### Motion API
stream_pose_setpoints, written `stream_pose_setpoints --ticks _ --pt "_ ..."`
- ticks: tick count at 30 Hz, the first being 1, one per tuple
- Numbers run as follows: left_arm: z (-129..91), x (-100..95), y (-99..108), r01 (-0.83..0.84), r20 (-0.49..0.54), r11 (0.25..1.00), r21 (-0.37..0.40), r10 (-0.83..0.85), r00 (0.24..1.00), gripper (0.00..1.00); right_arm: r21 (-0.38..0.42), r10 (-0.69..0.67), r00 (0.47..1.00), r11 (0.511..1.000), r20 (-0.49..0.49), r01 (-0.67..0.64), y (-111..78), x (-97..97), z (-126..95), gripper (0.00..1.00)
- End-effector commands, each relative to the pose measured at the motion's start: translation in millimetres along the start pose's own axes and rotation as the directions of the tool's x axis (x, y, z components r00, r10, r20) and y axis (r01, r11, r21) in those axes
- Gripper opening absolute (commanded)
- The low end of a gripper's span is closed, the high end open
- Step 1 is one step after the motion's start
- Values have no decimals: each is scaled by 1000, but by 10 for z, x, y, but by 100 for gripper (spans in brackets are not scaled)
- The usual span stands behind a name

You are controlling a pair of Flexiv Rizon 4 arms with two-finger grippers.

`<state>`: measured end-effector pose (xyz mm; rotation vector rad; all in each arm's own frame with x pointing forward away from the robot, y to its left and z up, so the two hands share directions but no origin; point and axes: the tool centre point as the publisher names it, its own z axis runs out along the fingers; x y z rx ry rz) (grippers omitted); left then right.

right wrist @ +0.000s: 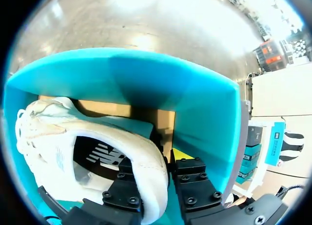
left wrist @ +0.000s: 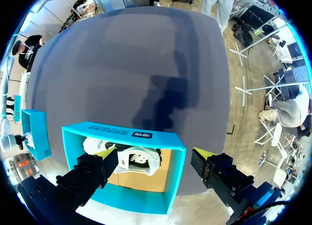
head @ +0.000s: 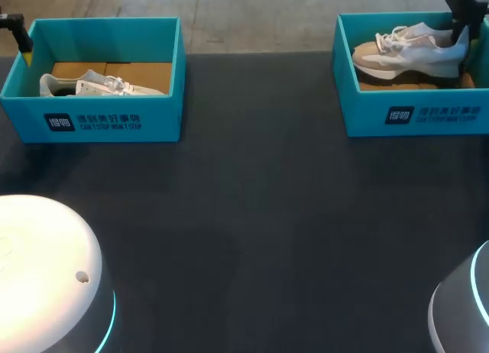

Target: Take the shoe out of the shoebox, open the shoe tongue, remove and reinsert the insole, then place the shoe into the shoebox

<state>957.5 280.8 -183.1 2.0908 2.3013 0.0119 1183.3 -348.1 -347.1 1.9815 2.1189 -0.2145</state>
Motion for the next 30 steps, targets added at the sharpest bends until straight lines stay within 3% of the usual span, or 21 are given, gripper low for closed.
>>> stream_pose_setpoints --ticks 1,30 --pt "-4 1 -10 0 -2 1000 -2 0 1000 100 -28 1 1000 1000 2 -1 -192 -16 -207 0" --pt "-4 1 -10 0 -2 1000 -2 0 1000 100 -49 19 1000 999 23 -18 -542 -89 -1068 0"
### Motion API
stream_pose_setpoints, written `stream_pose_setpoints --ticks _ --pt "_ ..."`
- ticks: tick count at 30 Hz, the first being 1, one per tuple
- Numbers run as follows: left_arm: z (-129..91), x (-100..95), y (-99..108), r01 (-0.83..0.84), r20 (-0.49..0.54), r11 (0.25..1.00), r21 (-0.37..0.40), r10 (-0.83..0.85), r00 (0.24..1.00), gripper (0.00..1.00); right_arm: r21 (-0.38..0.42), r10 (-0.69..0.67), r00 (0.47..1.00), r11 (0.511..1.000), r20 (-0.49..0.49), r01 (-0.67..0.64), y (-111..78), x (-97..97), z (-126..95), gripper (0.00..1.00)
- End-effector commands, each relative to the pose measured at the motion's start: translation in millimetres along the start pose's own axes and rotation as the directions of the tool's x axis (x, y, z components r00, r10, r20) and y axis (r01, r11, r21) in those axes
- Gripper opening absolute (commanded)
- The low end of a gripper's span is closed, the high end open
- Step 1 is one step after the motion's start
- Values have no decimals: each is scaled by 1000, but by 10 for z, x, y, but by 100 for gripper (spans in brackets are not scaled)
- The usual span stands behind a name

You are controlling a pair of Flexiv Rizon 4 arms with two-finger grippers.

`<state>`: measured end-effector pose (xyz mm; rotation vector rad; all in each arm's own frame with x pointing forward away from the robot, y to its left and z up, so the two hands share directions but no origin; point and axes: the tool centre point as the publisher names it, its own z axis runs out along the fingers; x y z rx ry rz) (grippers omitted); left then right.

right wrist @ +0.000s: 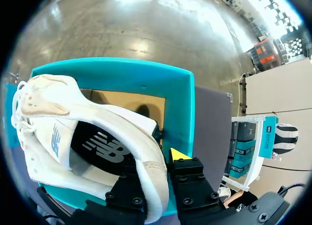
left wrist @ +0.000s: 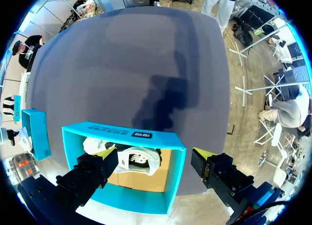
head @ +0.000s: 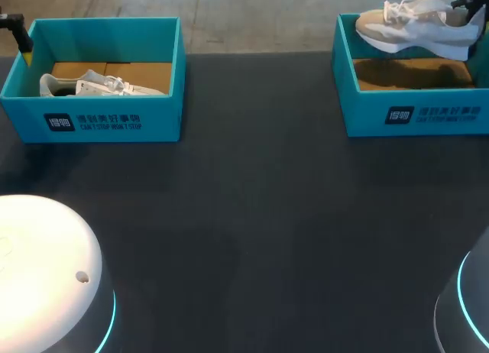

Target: Take the shoe out of the shoebox, open the shoe tongue, remove and reinsert the insole, then place the shoe into the shoebox

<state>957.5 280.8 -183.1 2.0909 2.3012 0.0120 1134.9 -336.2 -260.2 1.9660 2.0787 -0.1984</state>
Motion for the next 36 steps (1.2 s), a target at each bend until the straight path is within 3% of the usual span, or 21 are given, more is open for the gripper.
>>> stream_pose_setpoints --ticks 1,25,36 --pt "-4 1 -11 0 -2 1000 -2 0 1000 100 -17 3 1000 1000 1 -3 -117 0 -216 0" --pt "-4 1 -11 0 -2 1000 -2 0 1000 100 -19 13 1000 1000 19 -13 -430 -50 -1070 0" --pt "-4 1 -11 0 -2 1000 -2 0 1000 100 -39 37 999 999 25 -36 -727 -21 -1612 0"
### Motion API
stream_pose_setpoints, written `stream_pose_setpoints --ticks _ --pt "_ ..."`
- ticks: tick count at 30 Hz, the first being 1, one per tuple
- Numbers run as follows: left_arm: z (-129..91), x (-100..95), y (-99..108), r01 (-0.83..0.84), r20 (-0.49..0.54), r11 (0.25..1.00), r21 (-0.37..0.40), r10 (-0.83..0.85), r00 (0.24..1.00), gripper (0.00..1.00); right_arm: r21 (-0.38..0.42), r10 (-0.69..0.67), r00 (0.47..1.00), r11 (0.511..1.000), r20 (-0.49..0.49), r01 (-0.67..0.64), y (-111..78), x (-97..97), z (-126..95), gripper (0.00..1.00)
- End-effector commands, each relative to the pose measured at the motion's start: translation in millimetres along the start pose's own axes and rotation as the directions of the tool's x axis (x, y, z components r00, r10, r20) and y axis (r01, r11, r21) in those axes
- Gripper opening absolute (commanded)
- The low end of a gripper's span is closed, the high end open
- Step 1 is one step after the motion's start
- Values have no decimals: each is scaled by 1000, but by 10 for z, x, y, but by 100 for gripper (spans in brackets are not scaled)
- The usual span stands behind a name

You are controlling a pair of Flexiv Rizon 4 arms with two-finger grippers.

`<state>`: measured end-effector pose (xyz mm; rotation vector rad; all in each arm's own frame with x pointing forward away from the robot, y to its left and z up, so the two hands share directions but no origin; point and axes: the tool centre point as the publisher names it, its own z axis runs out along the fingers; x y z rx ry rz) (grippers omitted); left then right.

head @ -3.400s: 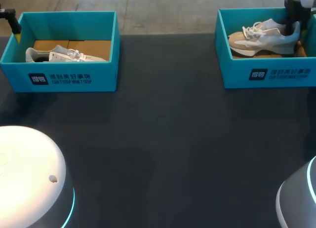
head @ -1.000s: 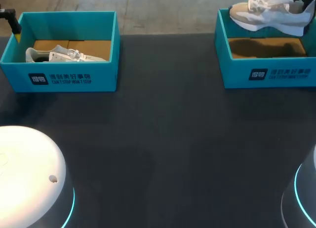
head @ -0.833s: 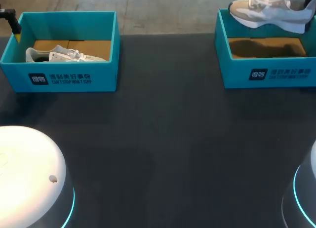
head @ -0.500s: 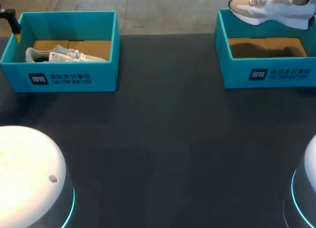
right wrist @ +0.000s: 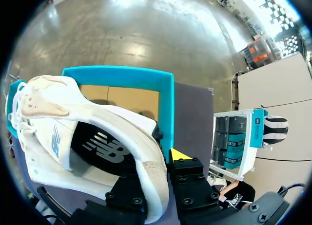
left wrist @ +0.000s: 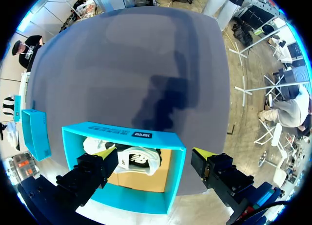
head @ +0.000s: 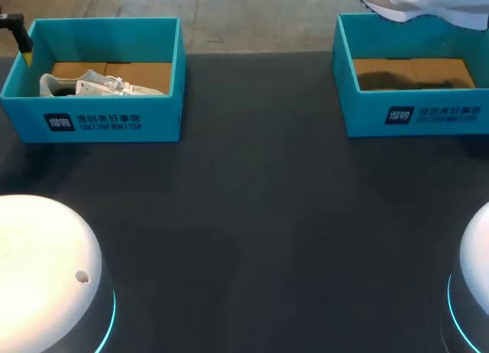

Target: Take the shoe out of the shoebox, open the shoe tongue, remove and reinsert the insole, then place the shoe into the shoebox

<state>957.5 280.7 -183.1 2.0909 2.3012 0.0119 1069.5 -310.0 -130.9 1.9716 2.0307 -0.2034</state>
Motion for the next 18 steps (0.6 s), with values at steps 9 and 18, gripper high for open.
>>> stream_pose_setpoints --ticks 9,18 --pt "-4 2 -10 0 -2 1000 -2 0 1000 100 -19 7 999 1000 44 -6 -460 412 -612 0" --pt "-4 2 -10 0 -2 1000 -2 0 1000 100 -1 26 998 1000 54 -26 -824 819 -883 0"
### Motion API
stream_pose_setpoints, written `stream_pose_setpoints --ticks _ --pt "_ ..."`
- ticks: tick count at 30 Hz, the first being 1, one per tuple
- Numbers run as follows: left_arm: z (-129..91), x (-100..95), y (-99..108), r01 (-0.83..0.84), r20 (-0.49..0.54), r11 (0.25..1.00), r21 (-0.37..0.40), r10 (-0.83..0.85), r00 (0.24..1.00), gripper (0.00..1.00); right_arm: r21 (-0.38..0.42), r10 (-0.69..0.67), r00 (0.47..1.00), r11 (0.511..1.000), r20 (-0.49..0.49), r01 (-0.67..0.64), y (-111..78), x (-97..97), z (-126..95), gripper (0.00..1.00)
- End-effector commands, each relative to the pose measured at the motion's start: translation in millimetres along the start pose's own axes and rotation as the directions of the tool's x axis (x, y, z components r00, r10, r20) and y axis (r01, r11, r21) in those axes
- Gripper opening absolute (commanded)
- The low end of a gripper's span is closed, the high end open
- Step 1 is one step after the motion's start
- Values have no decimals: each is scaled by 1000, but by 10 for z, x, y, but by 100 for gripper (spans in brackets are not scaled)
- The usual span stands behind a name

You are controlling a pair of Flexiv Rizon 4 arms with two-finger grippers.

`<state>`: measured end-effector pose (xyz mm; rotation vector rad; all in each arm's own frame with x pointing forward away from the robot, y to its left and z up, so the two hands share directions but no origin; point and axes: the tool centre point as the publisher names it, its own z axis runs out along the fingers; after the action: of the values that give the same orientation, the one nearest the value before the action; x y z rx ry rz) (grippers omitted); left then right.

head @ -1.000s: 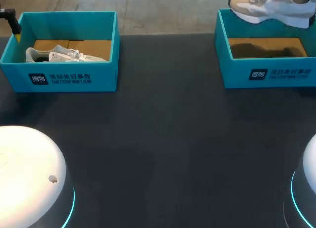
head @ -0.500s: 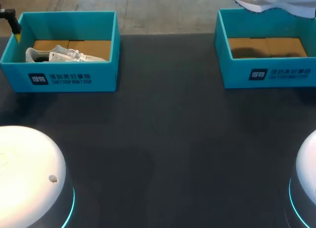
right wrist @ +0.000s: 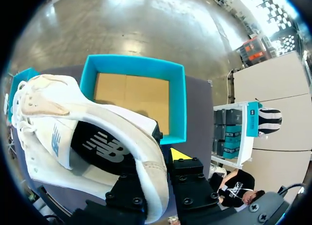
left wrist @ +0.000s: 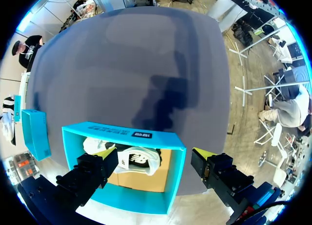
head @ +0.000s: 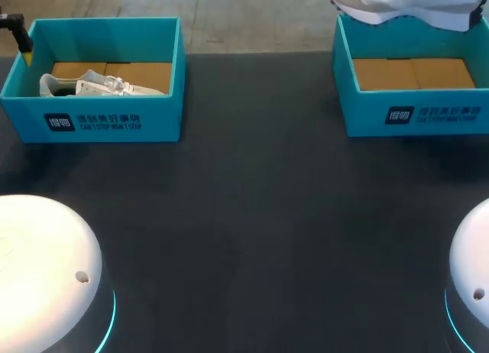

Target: Take the shoe out of the shoebox, open the shoe tongue, remove and reinsert the insole, then place the shoe into the shoebox

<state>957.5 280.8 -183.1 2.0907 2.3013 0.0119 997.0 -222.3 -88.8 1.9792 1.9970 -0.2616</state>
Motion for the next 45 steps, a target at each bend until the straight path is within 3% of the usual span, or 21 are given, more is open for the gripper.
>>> stream_pose_setpoints --ticks 1,17,26,41,45 --pt "-4 1 -11 0 -2 1000 -2 0 1000 100 -27 17 1000 1000 5 -16 -243 139 -159 0" --pt "-4 1 -11 0 -2 1000 -2 0 1000 100 -45 5 1000 999 12 -5 -1205 699 -432 0" --pt "-4 1 -11 0 -2 1000 -2 0 1000 100 -50 45 998 998 -45 -47 -1774 1092 -424 0" --pt "-4 1 -11 0 -2 1000 -2 0 1000 100 -62 112 991 991 -71 -116 -2213 1734 -309 0" --pt "-4 1 -11 0 -2 1000 -2 0 1000 100 -50 110 991 992 -75 -114 -2231 1767 -288 0"
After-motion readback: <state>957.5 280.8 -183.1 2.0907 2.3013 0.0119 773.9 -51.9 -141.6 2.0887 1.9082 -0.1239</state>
